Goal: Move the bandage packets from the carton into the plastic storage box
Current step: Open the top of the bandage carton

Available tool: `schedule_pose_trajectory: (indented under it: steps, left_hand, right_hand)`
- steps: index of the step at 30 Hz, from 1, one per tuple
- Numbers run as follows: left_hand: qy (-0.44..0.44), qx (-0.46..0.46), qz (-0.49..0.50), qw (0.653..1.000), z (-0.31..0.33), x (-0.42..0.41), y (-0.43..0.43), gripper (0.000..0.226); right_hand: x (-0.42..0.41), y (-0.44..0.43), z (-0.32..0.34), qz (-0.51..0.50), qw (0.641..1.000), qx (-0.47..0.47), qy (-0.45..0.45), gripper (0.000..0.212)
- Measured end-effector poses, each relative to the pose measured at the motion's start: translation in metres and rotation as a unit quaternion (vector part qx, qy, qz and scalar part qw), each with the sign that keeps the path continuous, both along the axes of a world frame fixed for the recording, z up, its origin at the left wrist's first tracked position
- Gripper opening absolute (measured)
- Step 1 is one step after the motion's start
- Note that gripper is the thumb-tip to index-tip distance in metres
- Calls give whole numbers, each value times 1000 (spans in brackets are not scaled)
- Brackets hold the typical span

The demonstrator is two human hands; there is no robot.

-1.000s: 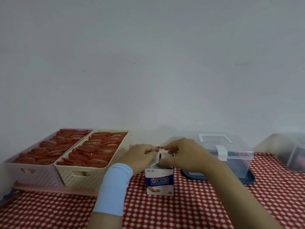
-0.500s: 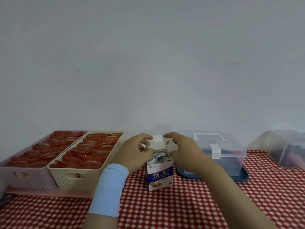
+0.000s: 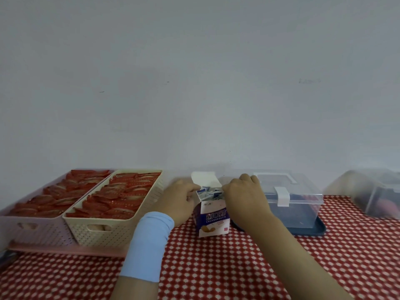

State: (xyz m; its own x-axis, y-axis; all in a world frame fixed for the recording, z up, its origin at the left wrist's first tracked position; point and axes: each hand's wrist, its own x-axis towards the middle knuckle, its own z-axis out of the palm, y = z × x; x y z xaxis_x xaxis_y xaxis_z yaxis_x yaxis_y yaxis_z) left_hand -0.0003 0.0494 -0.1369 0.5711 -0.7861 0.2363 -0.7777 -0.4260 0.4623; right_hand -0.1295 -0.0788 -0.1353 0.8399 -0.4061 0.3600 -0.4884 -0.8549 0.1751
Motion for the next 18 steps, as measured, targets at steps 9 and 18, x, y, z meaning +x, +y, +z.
schedule_pose_trajectory:
  steps: [9,18]
  left_hand:
    - [10,14,38,999,5,-2,3,51]
    - [-35,52,-12,998,-4,-9,-11,32]
  right_hand:
    - [17,1,-17,79,986,136,-48,22]
    - [10,-5,-20,93,964,236,-81,42]
